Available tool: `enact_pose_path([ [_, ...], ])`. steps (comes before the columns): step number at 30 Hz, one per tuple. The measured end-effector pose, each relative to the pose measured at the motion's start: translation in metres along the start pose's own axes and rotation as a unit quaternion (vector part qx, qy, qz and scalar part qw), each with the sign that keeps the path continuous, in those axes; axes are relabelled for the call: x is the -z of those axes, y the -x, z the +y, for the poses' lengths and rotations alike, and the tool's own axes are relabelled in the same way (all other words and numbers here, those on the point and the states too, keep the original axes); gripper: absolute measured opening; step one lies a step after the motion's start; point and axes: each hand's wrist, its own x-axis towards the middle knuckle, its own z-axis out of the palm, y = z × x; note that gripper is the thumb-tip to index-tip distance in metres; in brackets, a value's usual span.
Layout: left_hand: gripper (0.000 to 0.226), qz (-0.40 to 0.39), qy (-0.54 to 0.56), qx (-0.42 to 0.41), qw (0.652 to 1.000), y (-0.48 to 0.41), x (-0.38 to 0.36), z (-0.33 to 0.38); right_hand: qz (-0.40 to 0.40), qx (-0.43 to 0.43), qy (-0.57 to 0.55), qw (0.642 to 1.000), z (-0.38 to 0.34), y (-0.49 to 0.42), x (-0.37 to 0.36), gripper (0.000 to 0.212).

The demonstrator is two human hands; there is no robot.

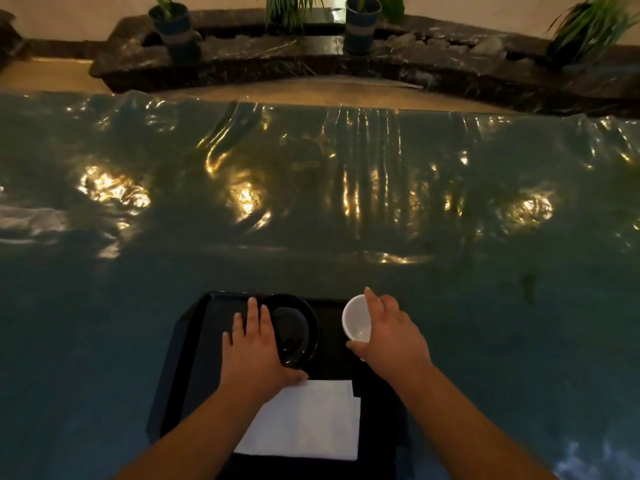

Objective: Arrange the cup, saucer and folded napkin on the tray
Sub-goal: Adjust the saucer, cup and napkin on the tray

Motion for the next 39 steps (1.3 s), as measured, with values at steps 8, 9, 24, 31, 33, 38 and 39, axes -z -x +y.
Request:
enact_pose_path([
  [8, 0.157, 0.014, -0.038, -0.054, 0.998, -0.009, 0.001, -0.010, -0.009, -0.003, -0.002, 1.000, -0.020, -0.010, 0.001, 0.102],
  [9, 0.157, 0.013, -0.042, -0.059, 0.997, -0.010, 0.002, -0.011, -0.007, -0.002, -0.003, 1.000, -0.023, -0.011, -0.001, 0.101],
  [24, 0.139, 0.012, -0.100, -0.191, 0.976, -0.013, 0.015, -0.039, -0.012, 0.003, -0.029, 0.999, -0.038, -0.001, -0.012, 0.111],
  [31, 0.038, 0.204, -0.032, -0.376, 0.903, 0.044, -0.047, -0.087, 0.144, 0.270, -0.005, 0.952, 0.004, 0.076, -0.068, 0.047],
  [33, 0.032, 0.196, -0.047, -0.383, 0.902, 0.050, -0.067, -0.103, 0.090, 0.289, 0.015, 0.953, 0.018, 0.089, -0.091, 0.046],
  [38, 0.033, 0.194, -0.063, -0.366, 0.908, 0.050, -0.086, -0.120, 0.003, 0.293, 0.105, 0.950, 0.032, 0.102, -0.119, 0.050],
  [39, 0.033, 0.186, -0.065, -0.362, 0.911, 0.051, -0.086, -0.120, 0.003, 0.286, 0.106, 0.952, 0.032, 0.102, -0.121, 0.050],
])
